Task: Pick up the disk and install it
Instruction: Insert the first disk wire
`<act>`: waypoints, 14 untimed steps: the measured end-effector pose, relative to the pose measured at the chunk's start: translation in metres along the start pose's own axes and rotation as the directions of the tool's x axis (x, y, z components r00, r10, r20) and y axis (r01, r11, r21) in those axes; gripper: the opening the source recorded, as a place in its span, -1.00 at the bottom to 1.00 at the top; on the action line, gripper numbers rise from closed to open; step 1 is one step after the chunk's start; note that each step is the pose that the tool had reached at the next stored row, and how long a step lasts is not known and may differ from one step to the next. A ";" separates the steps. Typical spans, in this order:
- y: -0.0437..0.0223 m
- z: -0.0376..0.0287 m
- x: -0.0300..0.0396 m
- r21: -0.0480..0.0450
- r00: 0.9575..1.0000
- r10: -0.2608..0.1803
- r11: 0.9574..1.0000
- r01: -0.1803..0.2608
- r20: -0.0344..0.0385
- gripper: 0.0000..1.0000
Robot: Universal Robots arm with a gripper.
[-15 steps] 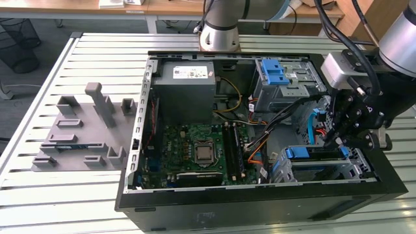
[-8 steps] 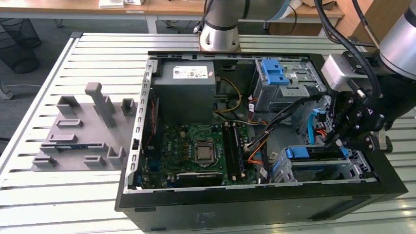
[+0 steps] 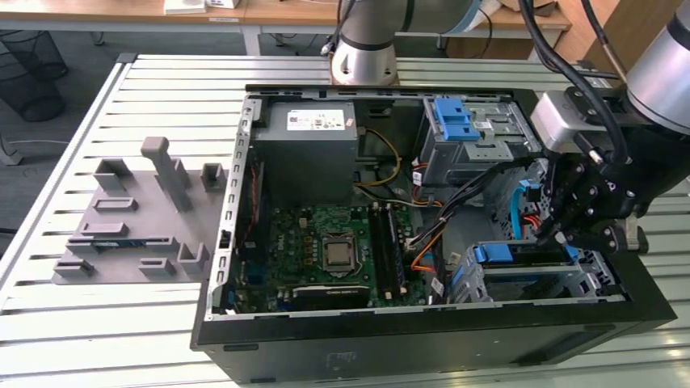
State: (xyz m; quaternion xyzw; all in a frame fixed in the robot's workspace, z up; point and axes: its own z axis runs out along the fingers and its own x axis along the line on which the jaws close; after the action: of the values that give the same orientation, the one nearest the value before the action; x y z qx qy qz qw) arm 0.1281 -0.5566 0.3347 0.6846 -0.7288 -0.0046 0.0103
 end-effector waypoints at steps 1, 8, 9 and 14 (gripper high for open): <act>0.0001 0.0001 0.0000 0.000 1.000 0.000 1.000 0.000 0.000 -0.67; 0.0002 0.0008 0.0001 0.000 1.000 0.012 1.000 -0.012 0.000 -0.67; 0.0002 0.0008 0.0001 0.000 1.000 0.013 1.000 -0.013 0.000 -0.67; 0.0001 0.0022 0.0001 -0.002 1.000 0.019 1.000 -0.019 0.000 -0.67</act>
State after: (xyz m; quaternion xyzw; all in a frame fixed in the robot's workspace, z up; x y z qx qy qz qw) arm 0.1279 -0.5567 0.3325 0.6777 -0.7353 -0.0053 0.0109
